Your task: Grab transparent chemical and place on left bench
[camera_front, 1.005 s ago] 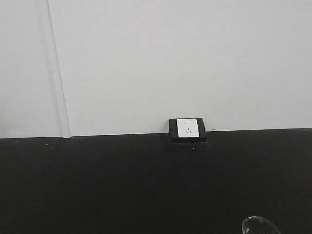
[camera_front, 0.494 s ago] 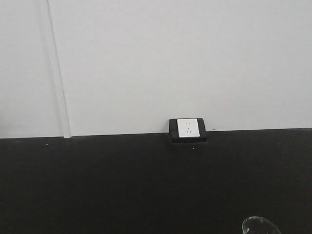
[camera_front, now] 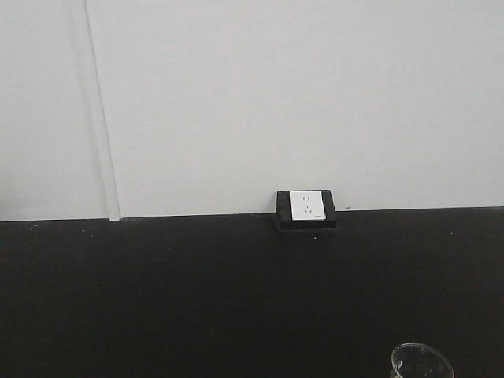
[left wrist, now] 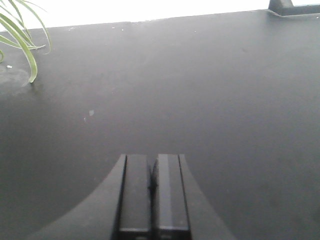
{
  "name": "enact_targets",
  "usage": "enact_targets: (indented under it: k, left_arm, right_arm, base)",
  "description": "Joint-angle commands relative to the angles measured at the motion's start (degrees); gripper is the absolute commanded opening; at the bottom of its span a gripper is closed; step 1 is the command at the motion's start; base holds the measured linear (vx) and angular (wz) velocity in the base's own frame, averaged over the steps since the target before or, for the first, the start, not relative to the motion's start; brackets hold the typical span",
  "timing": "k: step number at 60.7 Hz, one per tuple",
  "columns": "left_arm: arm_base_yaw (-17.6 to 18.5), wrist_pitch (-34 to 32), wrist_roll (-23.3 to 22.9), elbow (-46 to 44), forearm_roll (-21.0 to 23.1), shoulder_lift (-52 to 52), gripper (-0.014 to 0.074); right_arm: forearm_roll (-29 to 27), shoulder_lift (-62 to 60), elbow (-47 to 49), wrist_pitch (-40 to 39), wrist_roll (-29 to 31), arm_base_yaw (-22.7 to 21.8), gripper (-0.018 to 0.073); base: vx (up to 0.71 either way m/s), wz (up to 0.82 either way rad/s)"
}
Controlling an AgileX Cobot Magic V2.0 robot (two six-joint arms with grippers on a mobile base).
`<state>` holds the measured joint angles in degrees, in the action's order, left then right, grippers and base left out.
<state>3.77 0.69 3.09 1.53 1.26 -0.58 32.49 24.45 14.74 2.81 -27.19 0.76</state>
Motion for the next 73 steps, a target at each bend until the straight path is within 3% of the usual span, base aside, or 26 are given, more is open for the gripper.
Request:
enact_targets:
  k: [1, 73]
  left_arm:
    - [0.10, -4.49, -0.45, 0.93, 0.04, -1.10, -0.0004]
    - [0.10, -4.49, -0.45, 0.93, 0.04, -1.10, -0.0004]
  right_arm:
    - [0.42, 0.31, 1.75, -3.68, -0.11, -0.29, 0.0083]
    - [0.42, 0.31, 1.75, -3.68, -0.11, -0.29, 0.0083]
  base:
    - [-0.07, 0.01]
    - [-0.25, 0.05]
